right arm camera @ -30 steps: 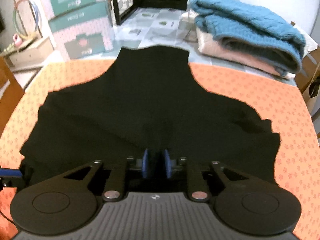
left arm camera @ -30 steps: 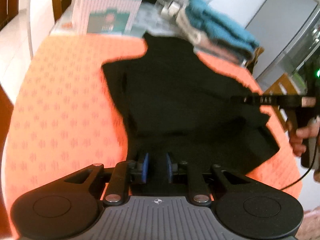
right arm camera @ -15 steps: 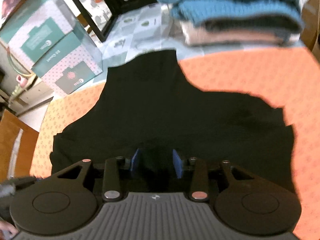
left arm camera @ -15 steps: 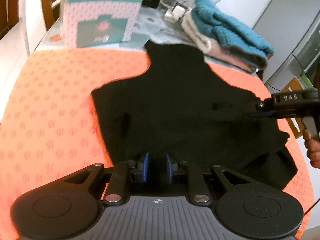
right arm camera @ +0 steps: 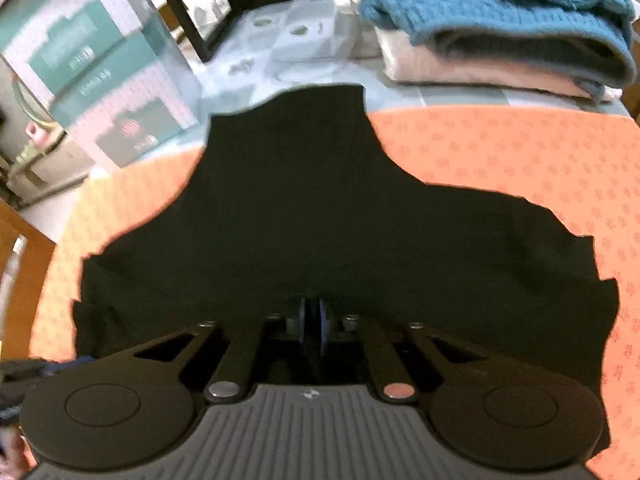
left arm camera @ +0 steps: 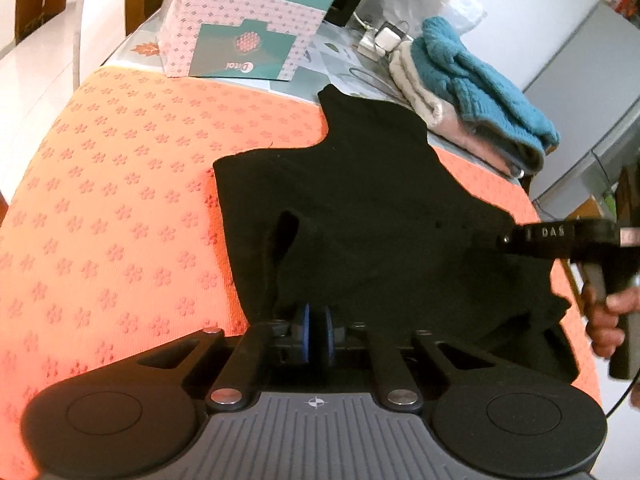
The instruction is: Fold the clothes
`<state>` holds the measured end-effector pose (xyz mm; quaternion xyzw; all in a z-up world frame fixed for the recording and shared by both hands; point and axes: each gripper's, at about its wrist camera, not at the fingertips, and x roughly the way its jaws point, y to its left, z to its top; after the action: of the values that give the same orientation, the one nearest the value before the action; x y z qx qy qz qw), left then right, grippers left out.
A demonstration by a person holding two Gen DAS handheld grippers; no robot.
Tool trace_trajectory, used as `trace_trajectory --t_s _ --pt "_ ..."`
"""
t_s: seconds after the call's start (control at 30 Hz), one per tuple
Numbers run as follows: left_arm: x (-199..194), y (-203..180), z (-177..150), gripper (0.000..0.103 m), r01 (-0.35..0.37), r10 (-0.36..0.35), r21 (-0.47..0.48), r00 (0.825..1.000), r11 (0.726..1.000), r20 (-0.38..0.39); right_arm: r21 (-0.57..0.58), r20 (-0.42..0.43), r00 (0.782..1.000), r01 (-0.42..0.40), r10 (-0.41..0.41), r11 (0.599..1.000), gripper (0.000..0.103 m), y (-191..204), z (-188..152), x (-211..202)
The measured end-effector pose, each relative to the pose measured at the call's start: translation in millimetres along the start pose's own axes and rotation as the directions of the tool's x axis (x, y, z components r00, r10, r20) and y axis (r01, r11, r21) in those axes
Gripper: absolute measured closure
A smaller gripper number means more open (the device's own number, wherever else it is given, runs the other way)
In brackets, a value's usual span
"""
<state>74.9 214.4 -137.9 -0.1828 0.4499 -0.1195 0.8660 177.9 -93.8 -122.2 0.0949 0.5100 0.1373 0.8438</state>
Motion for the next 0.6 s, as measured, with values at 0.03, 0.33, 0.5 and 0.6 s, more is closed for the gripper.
trace_trajectory --t_s 0.03,0.33,0.5,0.6 --pt "-4.5 0.0 1.9 0.082 0.007 -0.007 -0.007 1.0 1.0 0.019 0.021 0.016 1.0 -0.011 0.01 1.0 0.085 -4.1 -0.8 -6.4" --pt "-1.0 -2.3 24.3 0.08 0.033 -0.032 -0.008 0.996 0.999 0.086 -0.011 0.079 0.997 -0.016 0.016 1.0 0.074 -3.3 -43.7 -53.6" --pt "15.9 -0.1 27.9 0.081 -0.036 0.037 -0.024 0.998 0.999 0.05 -0.162 0.105 0.994 0.012 0.005 0.987 0.075 22.7 -65.2 -59.1" --pt "16.4 10.1 24.4 0.083 -0.032 0.034 -0.047 0.998 0.998 0.047 -0.231 0.059 0.996 0.076 -0.064 0.97 0.075 26.8 -77.8 -42.1"
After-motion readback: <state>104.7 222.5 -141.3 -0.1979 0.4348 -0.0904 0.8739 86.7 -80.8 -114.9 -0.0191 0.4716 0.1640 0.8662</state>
